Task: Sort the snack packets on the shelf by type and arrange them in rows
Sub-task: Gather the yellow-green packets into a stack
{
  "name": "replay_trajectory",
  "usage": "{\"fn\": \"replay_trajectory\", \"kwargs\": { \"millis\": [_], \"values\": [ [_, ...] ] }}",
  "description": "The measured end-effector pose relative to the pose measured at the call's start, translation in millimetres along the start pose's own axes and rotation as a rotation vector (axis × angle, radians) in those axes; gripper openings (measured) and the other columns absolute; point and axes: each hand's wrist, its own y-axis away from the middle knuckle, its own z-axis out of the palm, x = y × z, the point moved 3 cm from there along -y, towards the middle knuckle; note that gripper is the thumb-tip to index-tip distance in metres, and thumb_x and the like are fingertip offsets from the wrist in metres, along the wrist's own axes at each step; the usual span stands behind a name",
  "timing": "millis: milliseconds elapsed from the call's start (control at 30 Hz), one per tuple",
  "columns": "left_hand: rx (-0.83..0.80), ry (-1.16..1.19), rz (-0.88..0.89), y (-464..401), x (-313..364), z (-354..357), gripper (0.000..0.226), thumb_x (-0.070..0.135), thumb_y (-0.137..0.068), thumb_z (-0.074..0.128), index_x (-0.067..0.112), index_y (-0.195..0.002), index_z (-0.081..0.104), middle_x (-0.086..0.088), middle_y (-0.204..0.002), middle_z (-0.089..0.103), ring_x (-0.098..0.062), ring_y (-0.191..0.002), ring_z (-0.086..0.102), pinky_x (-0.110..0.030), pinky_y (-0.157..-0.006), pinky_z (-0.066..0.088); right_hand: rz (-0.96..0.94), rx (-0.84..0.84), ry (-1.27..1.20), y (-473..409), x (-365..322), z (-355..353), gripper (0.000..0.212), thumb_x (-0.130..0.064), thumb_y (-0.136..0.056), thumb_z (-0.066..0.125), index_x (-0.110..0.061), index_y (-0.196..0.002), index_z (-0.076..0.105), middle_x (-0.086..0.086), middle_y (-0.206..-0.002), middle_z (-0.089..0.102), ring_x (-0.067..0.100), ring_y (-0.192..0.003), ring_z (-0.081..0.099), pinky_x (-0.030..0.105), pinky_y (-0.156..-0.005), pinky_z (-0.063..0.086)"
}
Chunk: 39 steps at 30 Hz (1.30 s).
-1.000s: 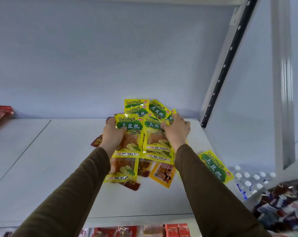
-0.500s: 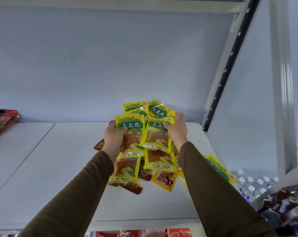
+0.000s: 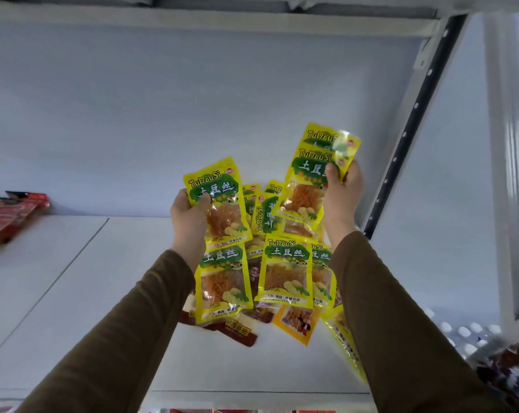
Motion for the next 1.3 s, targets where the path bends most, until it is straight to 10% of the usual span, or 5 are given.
{"fn": "replay_trajectory", "kwargs": {
  "millis": [400,867,1033,1133,1300],
  "values": [
    [-0.108,0.318,-0.081,16,56,14,0.024,0.005,-0.109,0.042,0.009,-0.129,0.054,-0.010,-0.099,0.071,-0.019,-0.067,0.074,-0.030,-0.051,0.058,0.397,-0.481,-0.641,25,-59,43,0.010,-0.006,-0.102,0.053,0.003,-0.108,0.055,0.021,-0.073,0.060,0.030,-0.055,0.060,0.042,-0.057,0.053],
    [-0.209,0.194,-0.276,61,39,22,0.019,0.023,-0.108,0.048,0.009,-0.119,0.052,-0.014,-0.081,0.063,-0.015,-0.045,0.063,-0.023,-0.038,0.046,0.319,-0.542,0.056,99,-14,73,0.020,-0.029,-0.101,0.056,-0.013,-0.099,0.045,0.001,-0.081,0.055,0.011,-0.069,0.052,0.037,-0.066,0.044],
    [-0.632,0.144,-0.261,85,26,6,0.060,0.069,-0.097,0.044,0.019,-0.117,0.072,-0.002,-0.100,0.078,-0.016,-0.084,0.076,-0.031,-0.070,0.061,0.274,-0.404,0.073,98,-9,67,0.018,-0.023,-0.101,0.057,-0.011,-0.095,0.044,0.002,-0.079,0.049,0.020,-0.071,0.047,0.035,-0.062,0.037],
    [-0.654,-0.107,-0.279,90,12,6,0.071,0.064,-0.098,0.047,0.026,-0.156,0.036,-0.005,-0.152,0.054,-0.027,-0.137,0.055,-0.052,-0.111,0.046,0.161,-0.289,0.273,107,-13,60,0.014,-0.025,-0.102,0.054,-0.016,-0.102,0.043,-0.007,-0.077,0.051,0.015,-0.065,0.050,0.029,-0.053,0.031],
    [-0.650,-0.049,-0.327,92,-3,0,0.103,0.053,-0.070,0.091,0.037,-0.152,0.032,-0.002,-0.131,0.070,-0.025,-0.115,0.071,-0.042,-0.085,0.062,0.174,-0.307,0.163,132,-25,64,0.022,-0.022,-0.094,0.065,-0.010,-0.109,0.054,0.007,-0.100,0.064,0.026,-0.091,0.062,0.042,-0.076,0.050]
  ]
}}
